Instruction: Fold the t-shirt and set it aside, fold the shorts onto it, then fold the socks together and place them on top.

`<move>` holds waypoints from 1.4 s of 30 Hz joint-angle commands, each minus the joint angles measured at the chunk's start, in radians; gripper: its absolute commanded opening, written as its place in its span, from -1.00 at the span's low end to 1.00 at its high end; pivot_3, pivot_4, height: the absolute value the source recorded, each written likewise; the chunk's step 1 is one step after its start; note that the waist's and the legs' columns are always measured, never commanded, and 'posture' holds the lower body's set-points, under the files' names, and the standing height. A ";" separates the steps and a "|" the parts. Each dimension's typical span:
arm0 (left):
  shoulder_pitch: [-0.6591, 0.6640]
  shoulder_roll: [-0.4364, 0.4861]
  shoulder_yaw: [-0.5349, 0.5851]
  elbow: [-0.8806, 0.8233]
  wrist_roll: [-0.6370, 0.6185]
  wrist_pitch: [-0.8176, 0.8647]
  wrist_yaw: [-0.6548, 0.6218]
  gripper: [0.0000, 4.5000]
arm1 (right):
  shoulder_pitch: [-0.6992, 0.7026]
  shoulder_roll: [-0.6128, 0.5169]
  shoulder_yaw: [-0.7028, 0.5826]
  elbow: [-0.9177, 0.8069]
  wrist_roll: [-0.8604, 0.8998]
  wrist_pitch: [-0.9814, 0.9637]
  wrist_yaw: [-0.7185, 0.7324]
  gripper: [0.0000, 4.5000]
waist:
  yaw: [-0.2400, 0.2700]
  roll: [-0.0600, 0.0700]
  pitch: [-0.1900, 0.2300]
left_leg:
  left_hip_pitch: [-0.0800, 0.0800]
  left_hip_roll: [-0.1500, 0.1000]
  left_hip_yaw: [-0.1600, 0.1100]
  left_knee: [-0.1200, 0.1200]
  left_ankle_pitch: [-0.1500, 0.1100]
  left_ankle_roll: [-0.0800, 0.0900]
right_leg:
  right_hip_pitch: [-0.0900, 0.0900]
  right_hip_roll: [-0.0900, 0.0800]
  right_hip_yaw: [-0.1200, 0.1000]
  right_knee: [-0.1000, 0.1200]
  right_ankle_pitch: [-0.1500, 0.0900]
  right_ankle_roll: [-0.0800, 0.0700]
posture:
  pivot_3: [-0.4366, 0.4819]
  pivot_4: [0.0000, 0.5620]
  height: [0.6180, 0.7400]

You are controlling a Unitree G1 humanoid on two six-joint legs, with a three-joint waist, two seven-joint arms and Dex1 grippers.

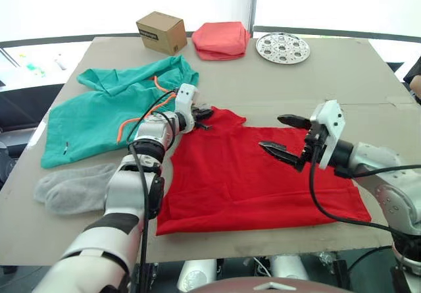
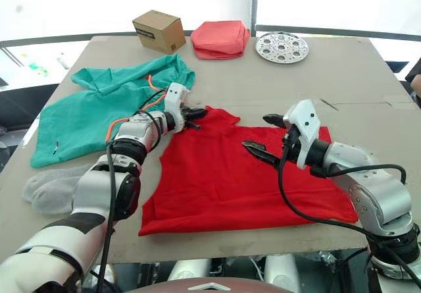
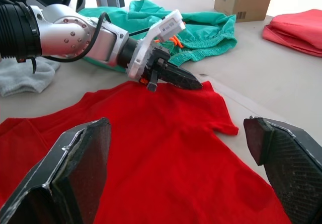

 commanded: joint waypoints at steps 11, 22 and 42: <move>0.192 0.091 -0.021 -0.353 0.072 -0.545 -0.073 -0.97 | 0.028 0.027 0.008 0.030 -0.048 -0.049 -0.038 1.00 | -0.002 0.000 0.000 | 0.000 0.001 0.000 0.000 0.000 -0.001 | 0.000 -0.002 0.000 0.000 0.001 -0.002 | -0.05 -0.47 0.94; 0.300 0.105 -0.033 -0.448 0.048 -0.561 -0.121 -0.97 | -0.074 -0.008 -0.078 0.169 -0.093 0.193 -0.204 1.00 | -0.010 0.001 0.000 | 0.000 0.001 0.001 0.001 0.000 0.000 | 0.000 -0.001 0.000 0.001 0.001 -0.002 | -0.05 -0.47 0.94; 0.514 0.051 -0.017 -0.916 -0.029 -0.299 0.037 -0.97 | -0.503 -0.115 0.148 0.693 -0.352 0.554 -0.250 1.00 | -0.011 0.002 0.000 | 0.000 0.001 0.003 0.000 0.000 -0.001 | -0.001 -0.002 0.000 0.000 0.001 -0.002 | -0.05 -0.47 0.94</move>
